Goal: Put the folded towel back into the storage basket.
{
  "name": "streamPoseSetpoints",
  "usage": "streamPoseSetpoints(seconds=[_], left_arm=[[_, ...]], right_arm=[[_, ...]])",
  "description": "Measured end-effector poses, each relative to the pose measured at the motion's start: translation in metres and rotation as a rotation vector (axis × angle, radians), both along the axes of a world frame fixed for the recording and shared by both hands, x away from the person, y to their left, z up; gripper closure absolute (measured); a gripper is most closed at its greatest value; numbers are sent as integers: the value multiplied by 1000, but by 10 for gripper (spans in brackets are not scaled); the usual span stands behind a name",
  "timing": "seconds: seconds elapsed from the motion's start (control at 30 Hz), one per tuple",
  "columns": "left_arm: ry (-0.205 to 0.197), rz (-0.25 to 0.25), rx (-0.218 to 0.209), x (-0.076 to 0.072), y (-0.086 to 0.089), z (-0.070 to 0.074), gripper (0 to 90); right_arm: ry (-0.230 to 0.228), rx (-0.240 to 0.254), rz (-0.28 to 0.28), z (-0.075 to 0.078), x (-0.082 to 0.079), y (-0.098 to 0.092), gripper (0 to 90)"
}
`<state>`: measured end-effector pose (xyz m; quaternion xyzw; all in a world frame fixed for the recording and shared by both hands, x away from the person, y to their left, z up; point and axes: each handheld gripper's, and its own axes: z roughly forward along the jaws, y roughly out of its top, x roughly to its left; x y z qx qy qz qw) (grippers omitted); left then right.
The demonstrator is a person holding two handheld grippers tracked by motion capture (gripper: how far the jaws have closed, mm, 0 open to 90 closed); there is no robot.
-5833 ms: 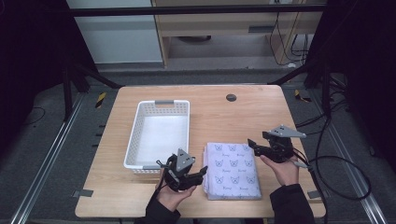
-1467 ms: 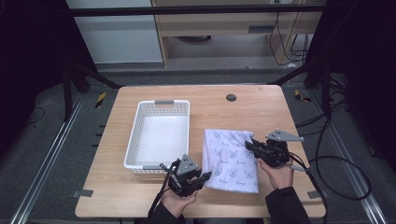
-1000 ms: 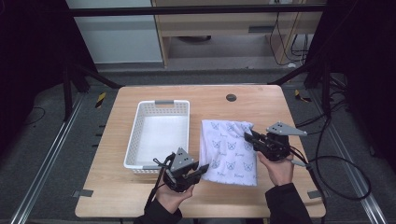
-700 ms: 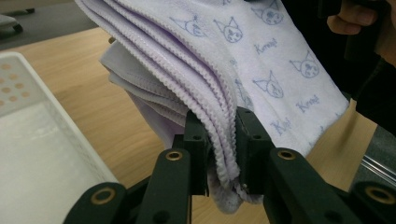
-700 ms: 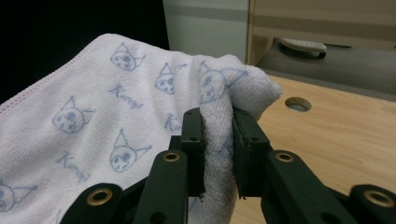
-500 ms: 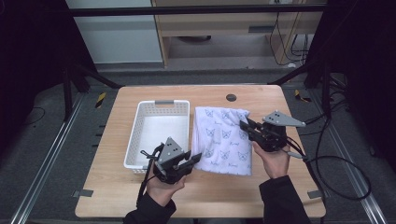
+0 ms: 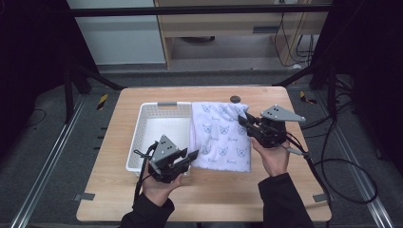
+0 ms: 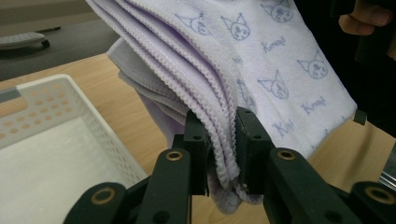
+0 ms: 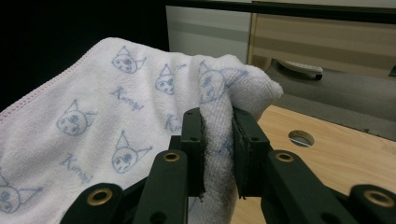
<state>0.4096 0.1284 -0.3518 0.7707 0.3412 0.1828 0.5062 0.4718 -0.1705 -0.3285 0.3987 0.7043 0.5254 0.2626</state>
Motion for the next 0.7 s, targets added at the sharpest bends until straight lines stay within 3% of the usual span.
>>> streamPoseSetpoints(seconds=[0.7], left_arm=[[-25,74,-41,4,37,13,758]], right_arm=[[-40,4,32,18,14,37,766]])
